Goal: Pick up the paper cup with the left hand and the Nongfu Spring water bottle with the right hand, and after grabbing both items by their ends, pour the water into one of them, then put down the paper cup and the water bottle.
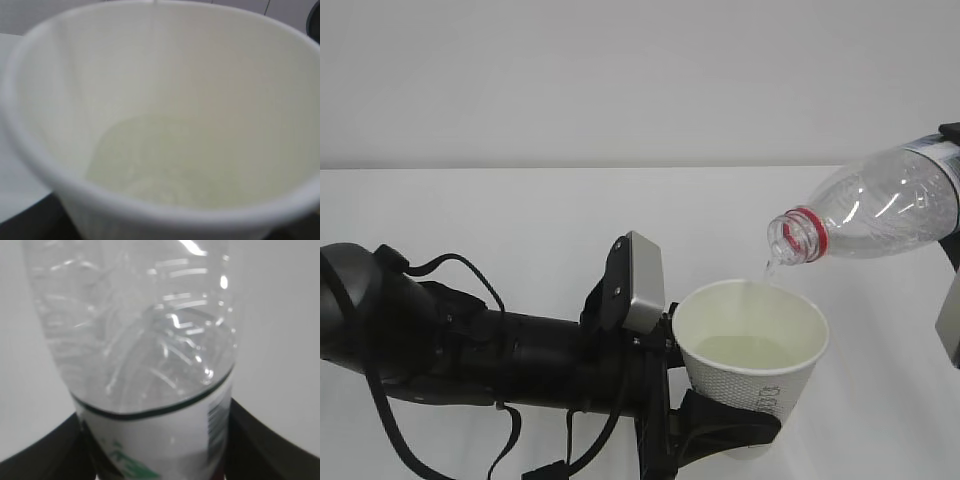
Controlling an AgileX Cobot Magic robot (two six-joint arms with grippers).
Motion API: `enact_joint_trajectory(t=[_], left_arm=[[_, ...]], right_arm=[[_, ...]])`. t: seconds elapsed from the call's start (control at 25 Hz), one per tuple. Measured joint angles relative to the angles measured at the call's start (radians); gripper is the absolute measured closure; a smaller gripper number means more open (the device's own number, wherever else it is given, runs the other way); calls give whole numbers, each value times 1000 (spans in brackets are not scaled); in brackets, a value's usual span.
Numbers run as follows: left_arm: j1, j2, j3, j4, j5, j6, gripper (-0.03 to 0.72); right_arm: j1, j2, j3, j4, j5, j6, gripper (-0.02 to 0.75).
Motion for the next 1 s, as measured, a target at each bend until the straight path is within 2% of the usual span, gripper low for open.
enact_joint_trajectory(t=[1.0], left_arm=[[0, 0, 0, 0, 0, 0, 163]], right_arm=[[0, 0, 0, 0, -35, -2, 252]])
